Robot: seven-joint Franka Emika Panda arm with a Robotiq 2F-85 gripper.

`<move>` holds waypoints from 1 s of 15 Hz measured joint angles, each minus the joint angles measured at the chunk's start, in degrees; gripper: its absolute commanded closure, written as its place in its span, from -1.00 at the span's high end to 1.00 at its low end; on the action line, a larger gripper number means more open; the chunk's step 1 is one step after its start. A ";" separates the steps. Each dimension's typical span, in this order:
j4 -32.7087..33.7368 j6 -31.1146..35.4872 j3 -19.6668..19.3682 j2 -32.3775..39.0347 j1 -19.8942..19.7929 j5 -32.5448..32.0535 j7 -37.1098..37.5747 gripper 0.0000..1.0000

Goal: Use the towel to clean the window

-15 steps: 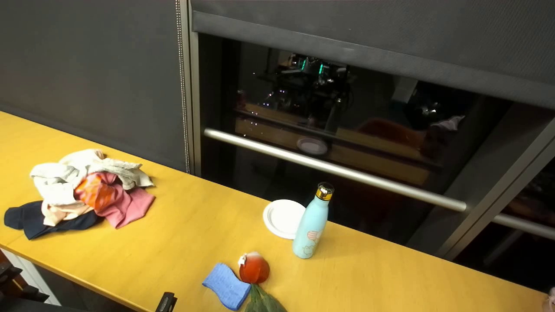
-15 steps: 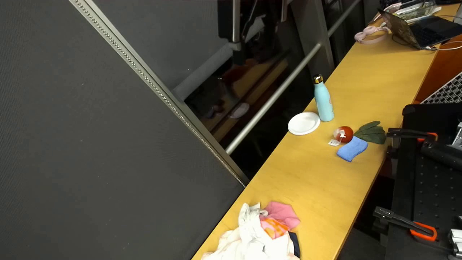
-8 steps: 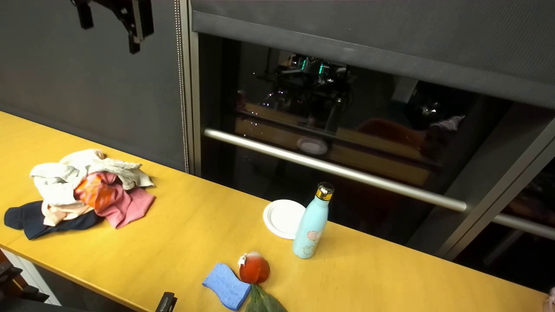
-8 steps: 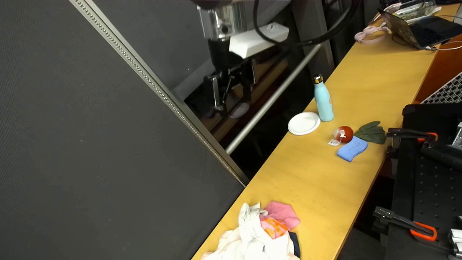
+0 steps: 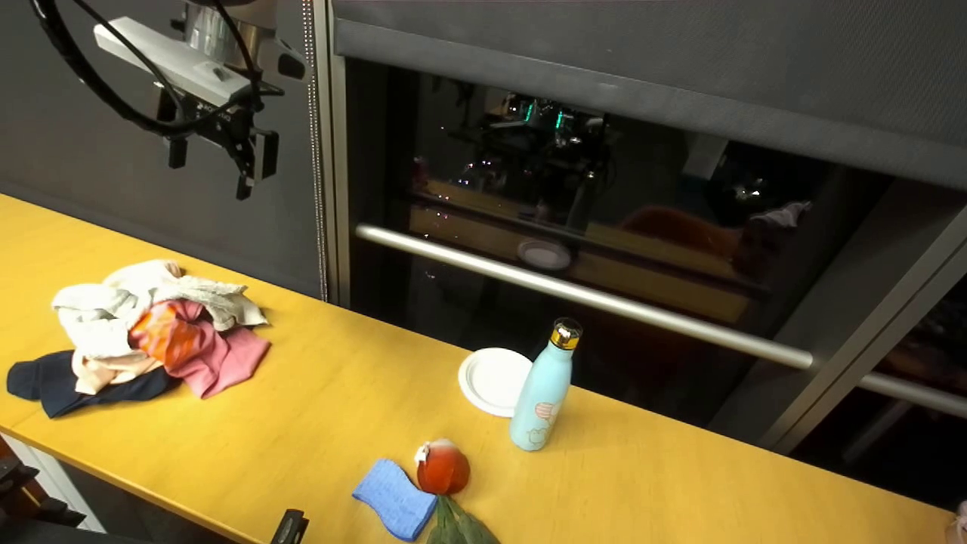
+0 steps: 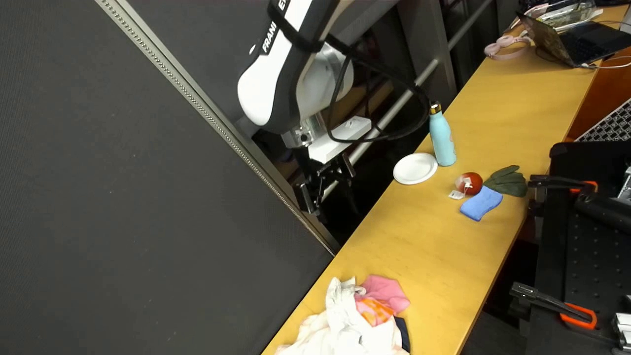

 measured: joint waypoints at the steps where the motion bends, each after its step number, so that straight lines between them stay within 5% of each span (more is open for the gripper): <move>1: 1.38 -1.18 0.39 1.16 0.50 -1.41 1.00 1.00; 8: 7.29 -4.77 0.38 3.65 1.58 -5.75 5.38 1.00; 15: -2.33 9.80 2.42 2.90 8.03 -8.55 9.55 1.00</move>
